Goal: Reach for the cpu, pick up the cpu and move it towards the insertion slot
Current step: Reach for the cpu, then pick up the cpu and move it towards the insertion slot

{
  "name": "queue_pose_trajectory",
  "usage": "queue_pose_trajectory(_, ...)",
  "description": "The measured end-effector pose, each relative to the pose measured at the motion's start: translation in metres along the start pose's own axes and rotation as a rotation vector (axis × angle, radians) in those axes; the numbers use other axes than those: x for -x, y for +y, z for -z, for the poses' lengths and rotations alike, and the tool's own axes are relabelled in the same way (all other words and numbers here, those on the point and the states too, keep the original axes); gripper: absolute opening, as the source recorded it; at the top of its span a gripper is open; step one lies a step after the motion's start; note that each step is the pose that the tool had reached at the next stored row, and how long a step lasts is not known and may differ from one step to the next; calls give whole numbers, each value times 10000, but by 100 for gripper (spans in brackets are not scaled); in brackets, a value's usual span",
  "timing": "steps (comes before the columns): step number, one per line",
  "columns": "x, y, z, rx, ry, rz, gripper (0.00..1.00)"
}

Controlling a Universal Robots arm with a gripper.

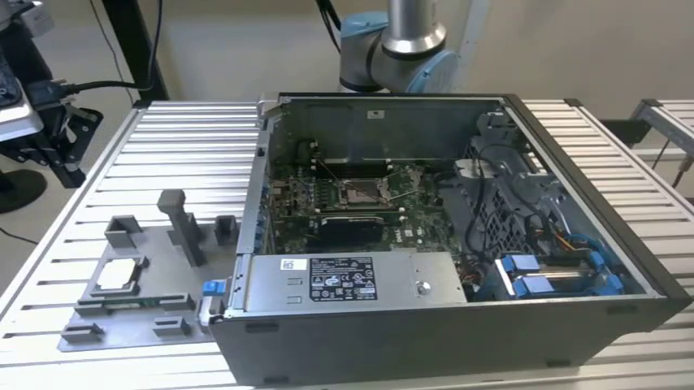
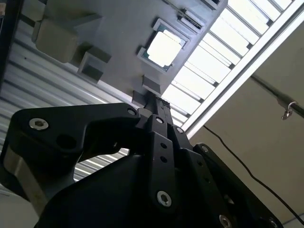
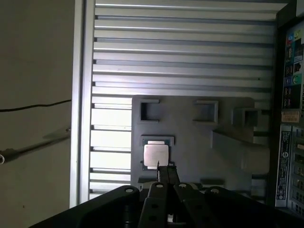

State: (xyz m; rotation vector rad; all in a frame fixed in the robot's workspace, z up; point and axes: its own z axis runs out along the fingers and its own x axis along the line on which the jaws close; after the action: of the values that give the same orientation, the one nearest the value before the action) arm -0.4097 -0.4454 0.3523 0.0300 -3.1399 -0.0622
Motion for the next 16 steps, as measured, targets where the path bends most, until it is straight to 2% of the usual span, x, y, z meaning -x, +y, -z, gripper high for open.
queue_pose_trajectory(2, 0, 0, 0, 0, 0, 0, 0)
queue_pose_trajectory(3, 0, 0, 0, 0, 0, 0, 100)
queue_pose_trajectory(16, -3, -1, -13, 0, 0, 0, 100)
